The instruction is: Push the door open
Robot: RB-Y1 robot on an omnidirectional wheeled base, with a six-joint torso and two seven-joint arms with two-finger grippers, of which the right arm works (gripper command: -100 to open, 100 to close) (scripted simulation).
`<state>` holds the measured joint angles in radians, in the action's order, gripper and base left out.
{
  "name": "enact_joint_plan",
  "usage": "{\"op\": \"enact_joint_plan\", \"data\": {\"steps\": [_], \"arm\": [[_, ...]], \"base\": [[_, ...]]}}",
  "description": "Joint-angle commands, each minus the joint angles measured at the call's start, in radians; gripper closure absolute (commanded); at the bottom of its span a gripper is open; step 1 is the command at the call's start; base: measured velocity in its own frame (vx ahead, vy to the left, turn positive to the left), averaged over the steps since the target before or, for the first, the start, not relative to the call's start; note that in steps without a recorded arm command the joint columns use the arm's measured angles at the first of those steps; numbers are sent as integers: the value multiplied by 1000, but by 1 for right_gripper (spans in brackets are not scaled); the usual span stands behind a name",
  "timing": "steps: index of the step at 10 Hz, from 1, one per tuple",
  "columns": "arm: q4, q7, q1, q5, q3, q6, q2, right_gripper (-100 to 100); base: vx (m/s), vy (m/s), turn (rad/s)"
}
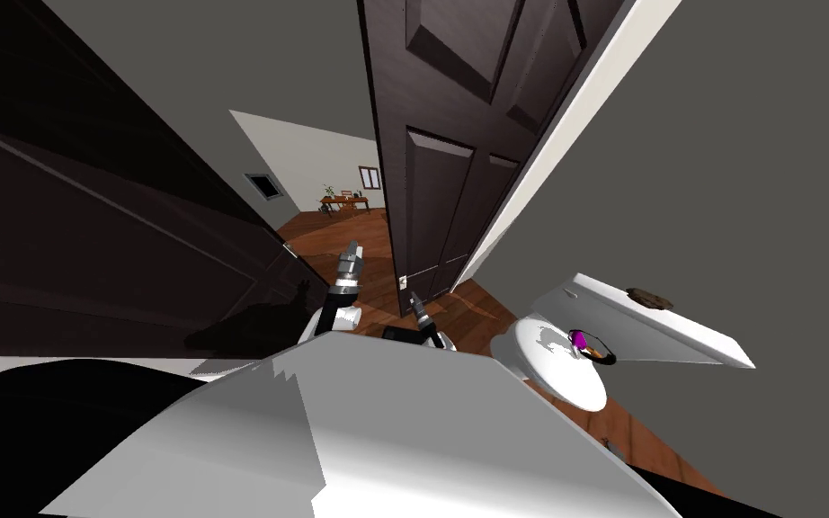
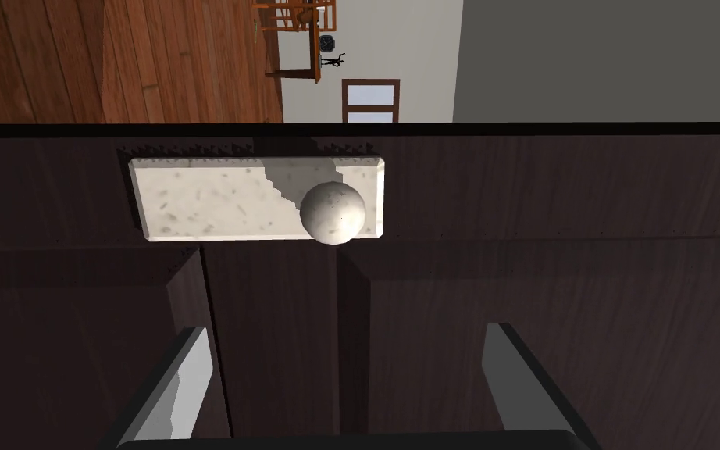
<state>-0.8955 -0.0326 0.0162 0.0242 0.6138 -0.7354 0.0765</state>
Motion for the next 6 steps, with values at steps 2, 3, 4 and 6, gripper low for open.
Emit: {"op": "enact_joint_plan", "data": {"steps": [2,3,4,6], "arm": [[13,1,-5,1,-8,-5,-3,-100],[19,1,-6,2,-11,-7,-6,-100],[24,2,-8,2,-15,-8,-9,-100],[31,2,-11,3,-20,-11,-18,-100]], "base": [[177,131,24],[186,115,32],[186,101,37],[170,103,28]]}}
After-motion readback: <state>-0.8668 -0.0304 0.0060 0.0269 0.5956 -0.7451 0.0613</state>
